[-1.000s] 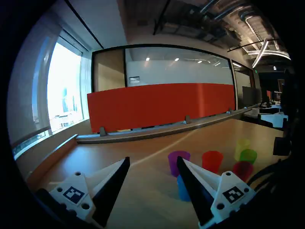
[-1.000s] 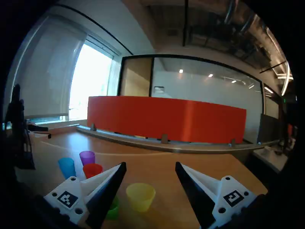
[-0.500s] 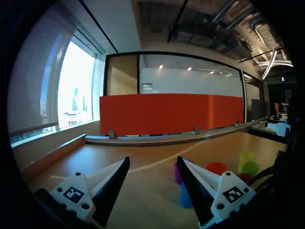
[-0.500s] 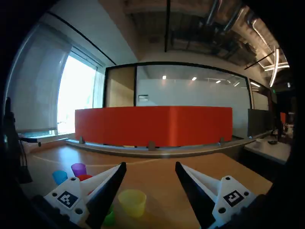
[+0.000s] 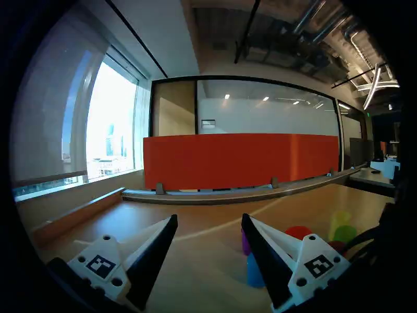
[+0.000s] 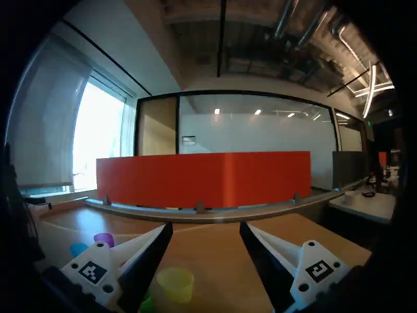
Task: Pour water
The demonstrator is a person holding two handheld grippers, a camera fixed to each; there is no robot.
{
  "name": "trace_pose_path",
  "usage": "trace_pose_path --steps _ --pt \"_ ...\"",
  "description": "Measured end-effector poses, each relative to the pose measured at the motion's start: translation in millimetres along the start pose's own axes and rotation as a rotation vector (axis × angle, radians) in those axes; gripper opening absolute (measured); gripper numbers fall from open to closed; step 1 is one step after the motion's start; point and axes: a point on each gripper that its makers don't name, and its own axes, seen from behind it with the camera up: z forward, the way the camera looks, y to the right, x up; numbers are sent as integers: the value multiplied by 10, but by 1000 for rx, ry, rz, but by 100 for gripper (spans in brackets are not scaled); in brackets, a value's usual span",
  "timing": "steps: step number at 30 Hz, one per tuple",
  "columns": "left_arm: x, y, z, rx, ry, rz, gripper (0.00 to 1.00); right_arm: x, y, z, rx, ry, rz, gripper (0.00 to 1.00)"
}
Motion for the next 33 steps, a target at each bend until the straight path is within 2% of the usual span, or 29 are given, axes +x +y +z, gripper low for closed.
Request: trace_pose_path --steps 5,12,23,33 --pt "-78 -4 -6 5 4 -11 91 33 -82 -19 20 2 12 99" --pt "-218 -6 -10 -1 6 -6 91 20 -50 -45 6 -1 -5 99" --pt "-384 -180 19 13 27 -23 91 -22 10 -82 -19 -20 5 99" --pt "-539 -269 30 23 11 2 91 -38 -6 -115 -30 -29 -21 99"
